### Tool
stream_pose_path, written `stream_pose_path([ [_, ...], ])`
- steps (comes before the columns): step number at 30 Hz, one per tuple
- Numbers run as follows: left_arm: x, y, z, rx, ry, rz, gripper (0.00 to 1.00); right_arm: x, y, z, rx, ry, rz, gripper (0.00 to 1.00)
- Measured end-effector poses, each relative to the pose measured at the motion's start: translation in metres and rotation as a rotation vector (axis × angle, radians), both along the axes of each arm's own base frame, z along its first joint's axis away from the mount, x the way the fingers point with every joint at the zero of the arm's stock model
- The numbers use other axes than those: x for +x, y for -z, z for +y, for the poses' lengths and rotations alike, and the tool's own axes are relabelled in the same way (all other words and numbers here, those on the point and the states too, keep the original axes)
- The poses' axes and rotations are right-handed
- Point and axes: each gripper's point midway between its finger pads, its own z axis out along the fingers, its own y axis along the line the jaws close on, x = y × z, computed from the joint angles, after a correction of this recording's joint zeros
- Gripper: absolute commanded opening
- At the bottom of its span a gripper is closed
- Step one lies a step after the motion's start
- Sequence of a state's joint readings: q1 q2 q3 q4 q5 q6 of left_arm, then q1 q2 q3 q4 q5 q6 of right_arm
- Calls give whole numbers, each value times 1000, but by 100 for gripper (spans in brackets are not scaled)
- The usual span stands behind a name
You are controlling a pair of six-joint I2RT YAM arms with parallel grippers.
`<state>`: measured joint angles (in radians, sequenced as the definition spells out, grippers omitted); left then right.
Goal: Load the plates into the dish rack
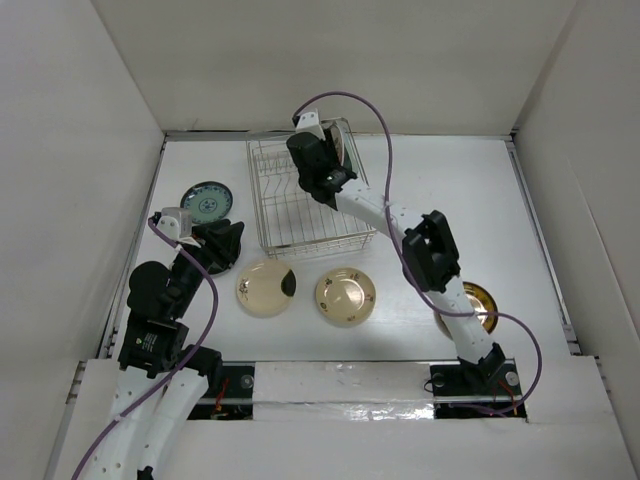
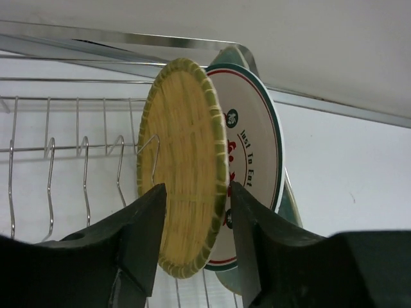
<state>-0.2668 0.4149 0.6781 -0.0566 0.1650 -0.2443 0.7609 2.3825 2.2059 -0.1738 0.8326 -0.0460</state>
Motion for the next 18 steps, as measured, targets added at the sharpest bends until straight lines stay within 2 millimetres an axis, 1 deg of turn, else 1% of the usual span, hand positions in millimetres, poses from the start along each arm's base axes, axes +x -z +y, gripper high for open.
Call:
stream_pose_path([
  [1,0,0,0,0,0,0,33,-2,-1,0,4,-5,4,64],
  [2,0,0,0,0,0,0,33,-5,-2,-1,6,-10,11,67],
  [4,0,0,0,0,0,0,33,-14,-10,-5,19,-24,23,70],
  [6,0,0,0,0,0,0,33,-29,-29,-12,45,-40,22,71],
  [7,0,0,0,0,0,0,33,-40,-42,-16,68,-56,15,67],
  [8,0,0,0,0,0,0,33,-53,-56,-24,91,-69,9,57],
  [9,0,0,0,0,0,0,32,-67,-70,-32,121,-84,0,40],
  [10,0,0,0,0,0,-1,32,-81,-85,-39,160,-103,-18,0],
  [11,-1,-1,0,-1,-1,-3,30,-99,-95,-48,209,-128,-31,0],
  [13,-2,-2,0,-3,0,-8,20,-138,-113,-65,337,-202,-70,0],
  [14,-2,-2,1,-4,0,-9,7,-156,-118,-72,395,-251,-89,0],
  [15,-2,-2,1,-7,-1,-8,1,-176,-116,-79,455,-307,-95,0],
  [17,-2,-2,0,-3,2,-9,0,-209,-96,-92,517,-378,-53,0],
  [18,-2,-3,0,-3,1,-11,0,-219,-85,-97,540,-399,-28,0],
])
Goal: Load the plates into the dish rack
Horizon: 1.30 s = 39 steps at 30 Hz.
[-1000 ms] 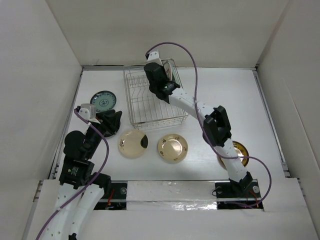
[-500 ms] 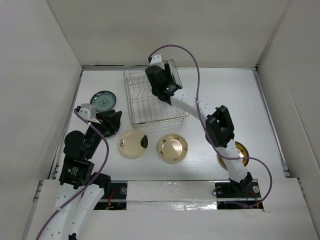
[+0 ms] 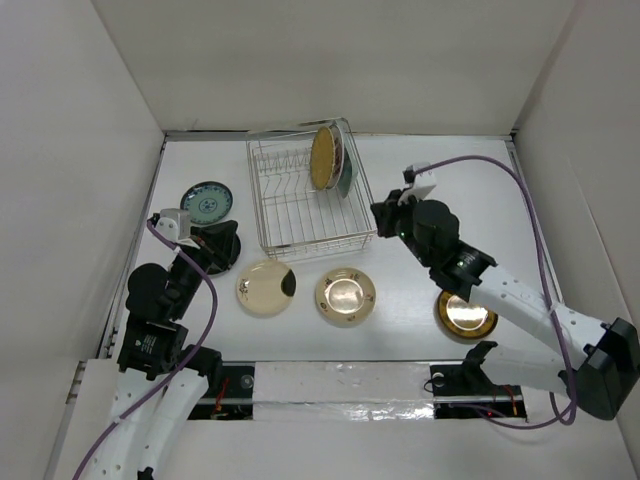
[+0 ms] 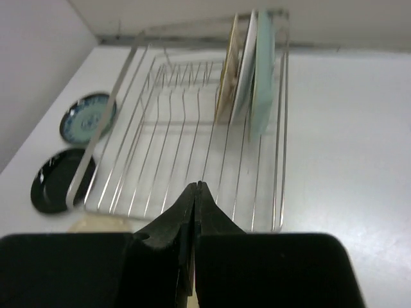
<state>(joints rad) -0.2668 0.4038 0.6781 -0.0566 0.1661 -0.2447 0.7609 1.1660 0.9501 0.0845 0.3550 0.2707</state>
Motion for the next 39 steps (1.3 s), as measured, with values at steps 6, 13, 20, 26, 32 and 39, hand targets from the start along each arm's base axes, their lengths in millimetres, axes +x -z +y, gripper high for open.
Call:
stream_pose_path([
  [6,0,0,0,1,-1,0,18,-40,135,-20,-18,-101,335,68],
  [13,1,1,0,2,-1,6,26,-93,229,-25,-1,-195,659,57],
  [20,2,2,0,2,-1,8,27,-106,251,-14,44,-261,736,43],
  [26,1,1,0,2,-2,6,27,-97,263,-5,67,-273,758,30],
  [32,-1,-1,1,-2,-7,-6,27,-93,264,0,113,-275,774,0],
  [39,-3,-4,2,-5,-10,-16,27,-98,198,-10,53,-286,633,0],
])
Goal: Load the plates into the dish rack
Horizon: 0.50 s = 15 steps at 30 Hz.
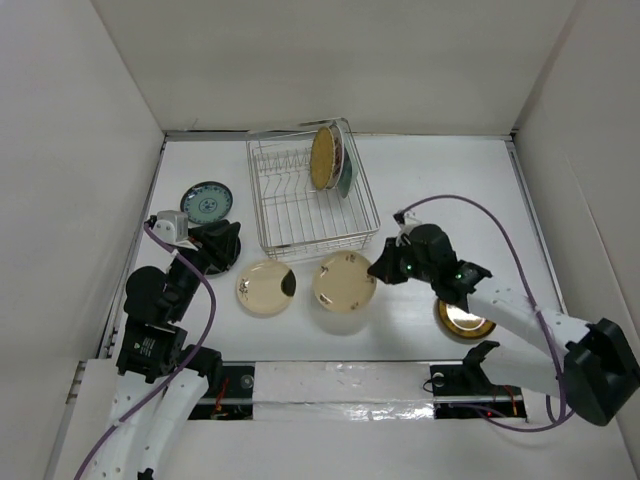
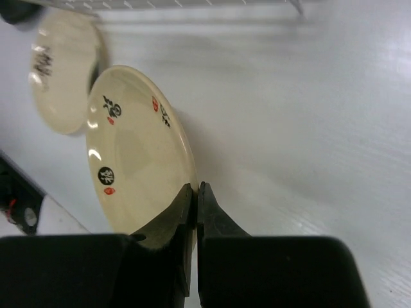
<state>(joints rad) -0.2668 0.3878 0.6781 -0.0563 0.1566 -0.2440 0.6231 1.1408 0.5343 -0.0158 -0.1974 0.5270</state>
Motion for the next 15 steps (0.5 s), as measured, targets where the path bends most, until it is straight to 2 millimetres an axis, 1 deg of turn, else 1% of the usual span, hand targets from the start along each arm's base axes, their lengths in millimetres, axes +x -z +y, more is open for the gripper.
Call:
stream_pose_path([
  [1,0,0,0,0,0,0,27,3,-21,4,3,-13,-38,0],
  [3,0,0,0,0,-3,1,27,19,-70,14,21,-18,-137,0],
  [5,1,0,2,-1,-13,2,26,47,-125,25,32,10,-251,0],
  [7,2,1,5,-2,-29,6,20,81,-176,32,23,78,-358,0],
  [8,3,2,6,-1,-37,10,11,94,-192,35,12,103,-394,0],
  [9,3,4,7,-4,-45,17,5,119,-216,40,-9,156,-449,0],
  [10,4,5,9,-1,-53,20,0,136,-230,44,-33,195,-477,0],
  [12,4,5,10,-1,-64,22,0,175,-253,48,-95,292,-534,0],
  [13,5,6,11,-1,-69,24,0,192,-257,51,-132,334,-556,0],
  [15,5,6,13,-2,-78,26,0,220,-260,55,-220,407,-578,0],
])
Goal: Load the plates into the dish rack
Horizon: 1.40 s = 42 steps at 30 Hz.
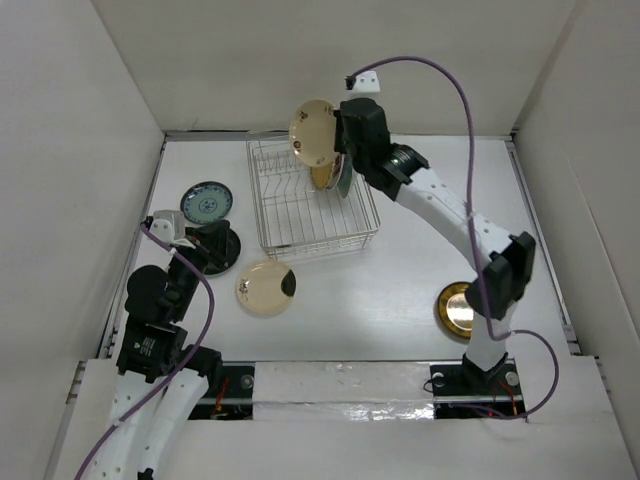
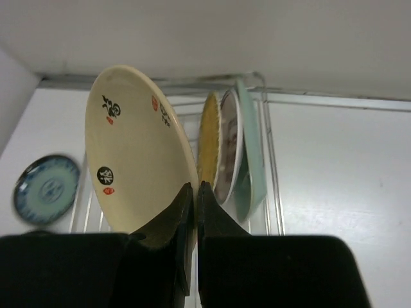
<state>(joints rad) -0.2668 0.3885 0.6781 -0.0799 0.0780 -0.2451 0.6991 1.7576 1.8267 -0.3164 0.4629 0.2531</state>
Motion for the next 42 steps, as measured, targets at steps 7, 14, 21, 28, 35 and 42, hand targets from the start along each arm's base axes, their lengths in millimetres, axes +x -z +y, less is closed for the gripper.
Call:
stream_pose_path([
  [7,1,1,2,-4,-13,6,13,64,5,18,-238,270,-68,0],
  [14,-2,2,4,-7,-21,8,15,70,42,14,-502,389,-62,0],
  [21,-2,2,4,-7,-23,8,15,74,63,23,-567,404,-64,0],
  [28,-2,2,4,-6,-23,11,15,75,127,49,-631,363,-12,0],
  [35,-2,2,4,-6,-23,11,15,69,133,58,-611,358,-11,0],
  [42,-2,2,4,-6,-22,11,15,65,134,49,-615,407,-10,0],
])
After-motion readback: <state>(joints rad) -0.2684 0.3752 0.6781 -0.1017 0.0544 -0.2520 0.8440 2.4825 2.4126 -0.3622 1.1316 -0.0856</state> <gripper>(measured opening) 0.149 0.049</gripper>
